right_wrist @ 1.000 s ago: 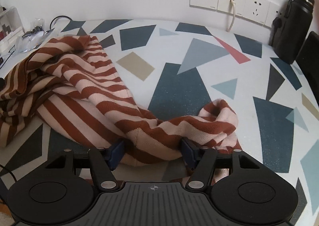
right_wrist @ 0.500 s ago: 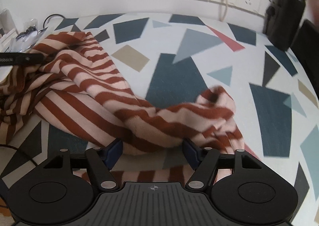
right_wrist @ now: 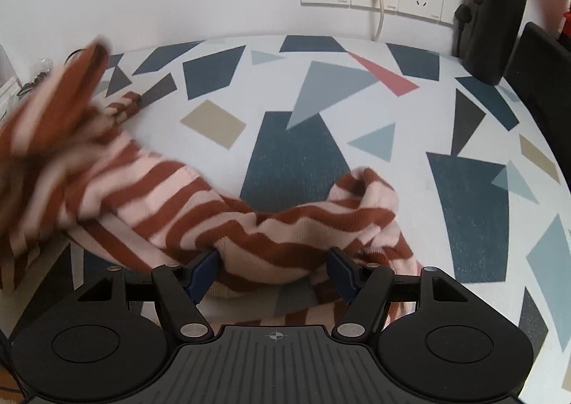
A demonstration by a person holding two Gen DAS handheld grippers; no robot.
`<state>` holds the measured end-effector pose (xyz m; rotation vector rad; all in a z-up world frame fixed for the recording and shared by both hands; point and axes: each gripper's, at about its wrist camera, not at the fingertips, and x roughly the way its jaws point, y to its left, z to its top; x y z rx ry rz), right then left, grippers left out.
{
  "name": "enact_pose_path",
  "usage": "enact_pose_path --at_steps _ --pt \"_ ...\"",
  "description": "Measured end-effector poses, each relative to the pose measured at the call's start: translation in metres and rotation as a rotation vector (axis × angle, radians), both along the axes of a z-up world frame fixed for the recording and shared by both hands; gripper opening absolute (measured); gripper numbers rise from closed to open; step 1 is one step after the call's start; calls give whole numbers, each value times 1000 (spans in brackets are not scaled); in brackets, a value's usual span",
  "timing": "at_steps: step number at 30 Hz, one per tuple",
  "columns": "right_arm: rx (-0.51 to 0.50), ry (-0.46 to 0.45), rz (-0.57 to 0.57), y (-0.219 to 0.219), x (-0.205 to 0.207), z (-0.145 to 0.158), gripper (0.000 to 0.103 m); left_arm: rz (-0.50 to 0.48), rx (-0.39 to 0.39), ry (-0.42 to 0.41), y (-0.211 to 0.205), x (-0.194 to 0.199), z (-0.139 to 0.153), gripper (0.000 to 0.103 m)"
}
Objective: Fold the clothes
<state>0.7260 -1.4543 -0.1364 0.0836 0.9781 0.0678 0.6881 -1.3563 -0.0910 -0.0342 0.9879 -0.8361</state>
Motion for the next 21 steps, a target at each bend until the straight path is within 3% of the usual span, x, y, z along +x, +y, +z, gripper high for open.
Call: enact_pose_path --at_steps 5,10,11,13,15,19,21 --pt "11 1 -10 1 7 1 64 6 90 95 -7 -8 -49 14" --pt "10 -5 -17 6 11 3 64 -25 142 81 -14 -11 -63 18" --pt "12 -8 -15 6 11 4 64 -39 148 69 -16 -11 -60 22" --pt "15 -21 -11 8 11 8 65 -81 124 7 -14 -13 -47 52" --pt "18 -36 -7 8 10 11 71 -78 91 -68 -13 -11 -30 66" --pt "18 -38 -12 8 11 11 72 -19 19 -114 -18 8 -8 68" --pt "26 -31 -25 7 11 9 71 3 48 -138 -32 19 -10 69"
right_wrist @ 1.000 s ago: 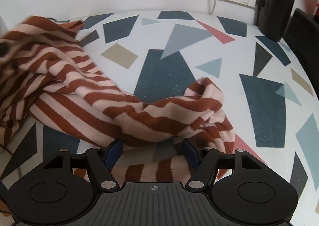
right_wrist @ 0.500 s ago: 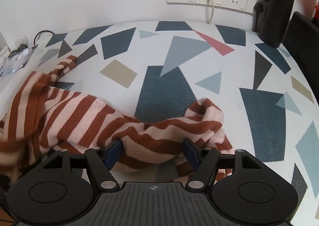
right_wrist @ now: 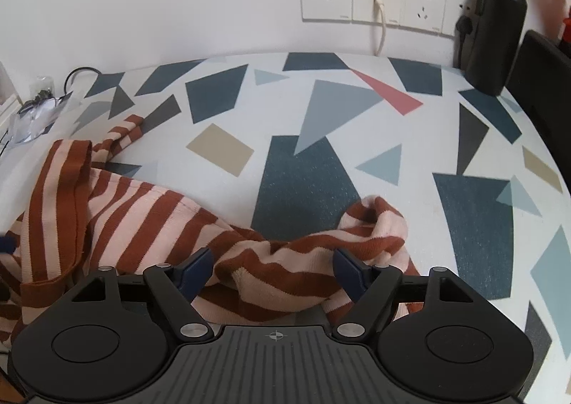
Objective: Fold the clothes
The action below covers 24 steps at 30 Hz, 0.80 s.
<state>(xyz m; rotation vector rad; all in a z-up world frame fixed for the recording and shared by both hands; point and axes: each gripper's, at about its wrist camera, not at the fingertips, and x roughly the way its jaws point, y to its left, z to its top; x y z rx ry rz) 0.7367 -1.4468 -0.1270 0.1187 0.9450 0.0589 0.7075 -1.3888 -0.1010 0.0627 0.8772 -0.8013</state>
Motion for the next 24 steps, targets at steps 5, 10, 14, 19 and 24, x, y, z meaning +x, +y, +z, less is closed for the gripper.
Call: enact_pose_path --at_steps 5,10,14,19,24 --pt "2 6 -9 -1 -3 -2 71 68 75 -19 -31 20 -22 34" --pt "4 11 -37 -11 -11 -1 72 -161 -41 98 -34 4 -14 3" --pt "12 17 -74 -22 -16 -2 72 -256 -41 244 -37 -19 -30 3" --pt "18 18 -89 -25 -16 -3 72 -239 23 271 -39 -23 -50 3" --pt "17 -2 -67 -17 -11 1 72 -274 -86 155 -25 -21 -6 28"
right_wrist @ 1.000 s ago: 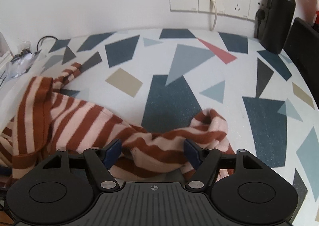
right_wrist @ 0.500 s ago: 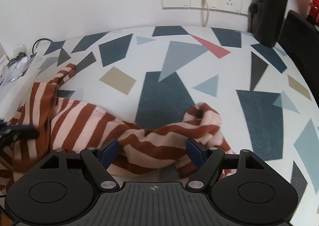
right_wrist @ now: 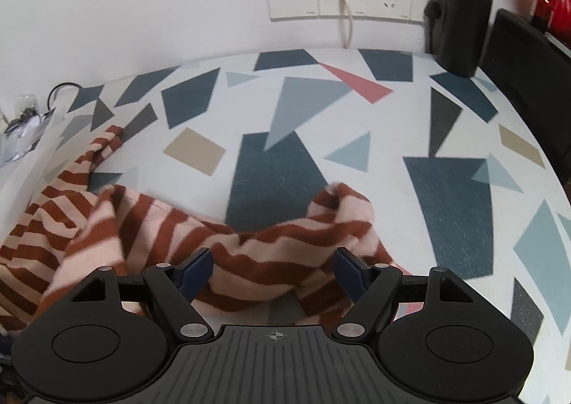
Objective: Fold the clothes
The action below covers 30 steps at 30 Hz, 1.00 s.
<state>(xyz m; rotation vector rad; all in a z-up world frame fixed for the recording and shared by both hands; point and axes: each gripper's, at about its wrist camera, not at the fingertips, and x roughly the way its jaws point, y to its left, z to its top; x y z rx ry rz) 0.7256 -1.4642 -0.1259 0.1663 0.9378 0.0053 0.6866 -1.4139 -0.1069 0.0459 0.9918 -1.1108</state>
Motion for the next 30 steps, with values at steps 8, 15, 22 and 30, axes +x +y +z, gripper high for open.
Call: enact_pose_path --at_steps 8,15,22,30 --pt "-14 -11 43 17 12 0 71 210 38 -120 1 38 8 51" --pt "-65 4 41 10 10 5 71 69 109 -66 -44 27 -45 12" --pt "18 39 -22 -8 10 1 71 -44 90 48 -67 3 -65 11" --pt "34 34 36 14 17 -3 72 -4 47 27 -43 8 -40 21"
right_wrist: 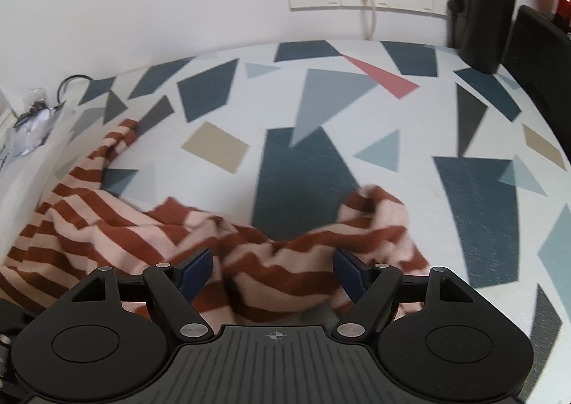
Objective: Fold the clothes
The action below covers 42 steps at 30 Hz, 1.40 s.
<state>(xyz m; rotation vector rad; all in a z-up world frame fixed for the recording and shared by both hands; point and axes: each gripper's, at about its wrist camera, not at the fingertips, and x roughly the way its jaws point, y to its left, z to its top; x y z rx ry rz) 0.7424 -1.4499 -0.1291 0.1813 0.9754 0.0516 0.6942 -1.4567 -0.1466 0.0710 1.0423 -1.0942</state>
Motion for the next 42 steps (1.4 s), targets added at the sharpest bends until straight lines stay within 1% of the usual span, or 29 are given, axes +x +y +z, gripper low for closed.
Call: enact_pose_path --at_steps 2,3,4,5,6,7,8,9,10,12,13,15,16,18,20,21,23,25,26,28,30,32,35,36,37,38,40,41,42 --pt "3 -11 21 5 2 2 70 70 -38 -30 19 8 16 25" --pt "4 -17 39 8 2 4 65 110 -46 -58 29 13 25 29" --pt "4 -22 57 11 2 5 58 159 -30 -93 38 18 30 34" --pt "6 -20 79 14 2 5 55 210 -11 -129 46 24 35 35" --pt "6 -11 96 17 3 4 53 260 9 -166 55 31 40 39" --pt "6 -1 114 20 3 3 52 312 51 -186 62 38 40 40" --pt "2 24 128 23 4 -1 52 364 95 -205 68 45 38 40" --pt "-3 50 142 25 5 -4 51 393 123 -208 73 50 35 40" --pt "-7 75 156 27 5 -8 41 419 147 -210 77 56 31 40" --pt "-33 74 175 26 -1 -10 24 421 176 -218 78 59 23 40" --pt "-45 71 190 24 -5 -9 19 414 196 -226 75 58 18 42" --pt "-31 85 199 17 -11 -7 16 404 214 -237 69 57 10 42" --pt "-24 92 204 13 -15 -6 16 399 222 -242 66 57 5 42" --pt "-19 114 188 5 -20 -7 15 395 200 -233 66 55 3 41" --pt "-3 131 163 -1 -24 -6 16 383 164 -215 66 53 3 14" --pt "7 136 149 -4 -26 -4 17 345 157 -211 64 48 4 6" --pt "26 125 125 -9 -28 2 21 261 147 -206 59 37 7 5" --pt "28 67 109 -11 -25 13 29 173 151 -198 52 24 7 5" --pt "29 38 102 -13 -23 18 31 140 162 -186 49 19 4 5" --pt "27 -2 88 -14 -16 26 32 119 187 -184 45 9 -3 5" --pt "23 -1 82 -14 -2 23 32 159 181 -186 48 7 -3 5" --pt "6 18 77 -12 12 11 32 223 152 -180 54 10 2 6" --pt "-29 55 94 -6 25 -11 32 320 92 -206 68 26 20 20" --pt "-40 63 101 -5 27 -16 32 359 91 -224 73 34 26 31" --pt "-51 68 108 -2 28 -21 32 409 102 -240 78 43 29 40" --pt "-58 68 113 2 28 -24 33 461 119 -249 83 53 30 43" --pt "-67 73 123 5 31 -27 33 543 167 -243 91 74 25 44" --pt "-71 78 130 6 33 -28 33 564 193 -236 93 83 21 44" --pt "-72 84 140 8 35 -29 33 560 210 -217 93 91 15 44"
